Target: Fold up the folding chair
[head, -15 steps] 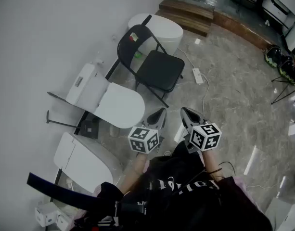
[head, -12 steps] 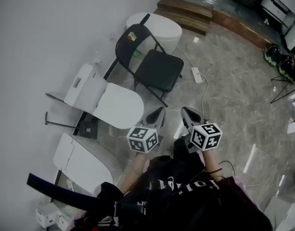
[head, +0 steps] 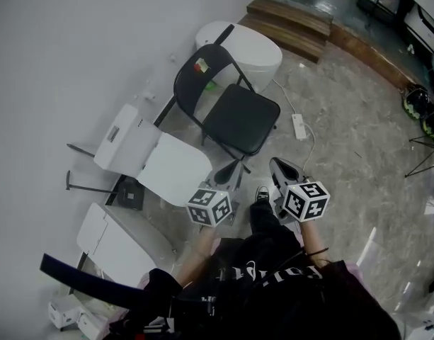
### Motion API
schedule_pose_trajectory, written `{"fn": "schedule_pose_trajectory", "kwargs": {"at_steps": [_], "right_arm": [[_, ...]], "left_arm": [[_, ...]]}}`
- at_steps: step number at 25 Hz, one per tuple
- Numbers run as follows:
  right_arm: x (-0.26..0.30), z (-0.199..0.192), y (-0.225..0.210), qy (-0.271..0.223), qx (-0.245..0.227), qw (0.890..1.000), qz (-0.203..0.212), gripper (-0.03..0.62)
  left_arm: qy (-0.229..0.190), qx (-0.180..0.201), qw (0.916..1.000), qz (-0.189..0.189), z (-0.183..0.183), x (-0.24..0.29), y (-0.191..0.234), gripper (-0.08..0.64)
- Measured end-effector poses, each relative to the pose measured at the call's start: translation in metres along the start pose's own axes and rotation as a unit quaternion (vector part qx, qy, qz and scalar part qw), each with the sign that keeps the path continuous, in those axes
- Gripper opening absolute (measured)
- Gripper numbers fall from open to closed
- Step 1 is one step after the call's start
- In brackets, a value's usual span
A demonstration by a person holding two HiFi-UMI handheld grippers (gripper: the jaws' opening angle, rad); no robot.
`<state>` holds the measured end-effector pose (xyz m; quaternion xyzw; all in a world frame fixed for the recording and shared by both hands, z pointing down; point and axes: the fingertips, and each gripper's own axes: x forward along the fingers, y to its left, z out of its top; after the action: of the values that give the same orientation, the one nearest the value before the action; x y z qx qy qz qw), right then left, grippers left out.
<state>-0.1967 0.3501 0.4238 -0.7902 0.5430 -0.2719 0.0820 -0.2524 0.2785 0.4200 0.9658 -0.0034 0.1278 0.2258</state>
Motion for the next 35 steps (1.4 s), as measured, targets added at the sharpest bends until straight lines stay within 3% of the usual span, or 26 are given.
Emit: {"fn": "schedule_pose_trajectory", "kwargs": {"at_steps": [8,13,25,30,35], "right_arm": [[0.089,0.071,-0.067,0.021,-0.013,0.999,0.046,0.014],[0.129,0.095,-0.101,0.036,-0.014,0.997,0.067,0.014],[0.182,0.082,-0.130,0.074,0.031,0.994,0.078,0.014],[0.204,0.089,-0.130,0.055,0.049,0.994,0.078,0.014],[0.237,0.087,-0.130,0.056,0.065,0.995,0.045,0.014]], "left_arm": [[0.005,-0.008,0.9994,0.034,0.050,0.112,0.036,0.003],[0.011,-0.008,0.9984,0.055,0.068,0.155,0.050,0.003],[0.052,0.004,0.9954,0.081,0.086,0.186,0.107,0.008],[0.059,0.012,0.9955,0.074,0.109,0.201,0.158,0.071],[0.071,0.049,0.9933,0.077,0.145,0.207,0.229,0.097]]}}
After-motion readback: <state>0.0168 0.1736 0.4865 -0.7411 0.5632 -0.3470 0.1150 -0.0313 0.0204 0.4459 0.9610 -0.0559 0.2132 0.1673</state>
